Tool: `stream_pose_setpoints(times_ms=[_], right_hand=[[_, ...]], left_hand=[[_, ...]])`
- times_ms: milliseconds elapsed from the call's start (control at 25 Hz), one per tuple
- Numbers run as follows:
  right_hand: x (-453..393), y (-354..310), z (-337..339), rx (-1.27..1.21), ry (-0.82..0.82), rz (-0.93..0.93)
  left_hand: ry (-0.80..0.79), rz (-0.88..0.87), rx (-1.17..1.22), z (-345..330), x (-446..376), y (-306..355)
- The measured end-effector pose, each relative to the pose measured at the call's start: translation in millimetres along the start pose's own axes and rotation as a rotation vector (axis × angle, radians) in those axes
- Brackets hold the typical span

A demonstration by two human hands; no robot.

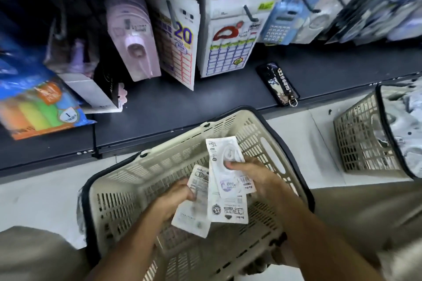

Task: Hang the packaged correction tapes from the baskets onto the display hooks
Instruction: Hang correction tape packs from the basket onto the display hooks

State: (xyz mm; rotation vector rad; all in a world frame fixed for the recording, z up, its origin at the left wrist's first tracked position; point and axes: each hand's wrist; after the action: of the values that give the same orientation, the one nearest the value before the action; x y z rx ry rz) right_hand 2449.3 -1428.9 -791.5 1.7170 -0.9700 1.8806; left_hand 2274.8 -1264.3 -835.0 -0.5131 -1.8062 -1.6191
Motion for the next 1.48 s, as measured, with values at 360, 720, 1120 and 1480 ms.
stream_pose_setpoints(times_ms=[360, 720, 1120, 1480], right_hand=[[120, -16, -34, -0.325, -0.162, 0.458], [286, -96, 14, 0.384, -0.090, 0.771], [315, -124, -23, -0.075, -0.098, 0.976], [308, -145, -101, -0.356, -0.075, 0.911]], left_hand=[[0.161, -0.359, 0.312, -17, 85, 103], [-0.070, -0.655, -0.396, 56, 198, 247], [0.290, -0.889, -0.267, 134, 292, 297], [0.630, -1.080, 0.076, 123, 298, 303]])
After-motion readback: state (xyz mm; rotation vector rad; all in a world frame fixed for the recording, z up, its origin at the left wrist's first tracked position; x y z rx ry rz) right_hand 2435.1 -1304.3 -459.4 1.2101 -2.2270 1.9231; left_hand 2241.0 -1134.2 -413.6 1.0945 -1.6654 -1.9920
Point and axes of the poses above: each hand's wrist, its own x-axis away from the middle knuckle, its own z-axis out of the back of the hand, y = z × x, and after that the axes turned 15 degrees about -z, right-handed
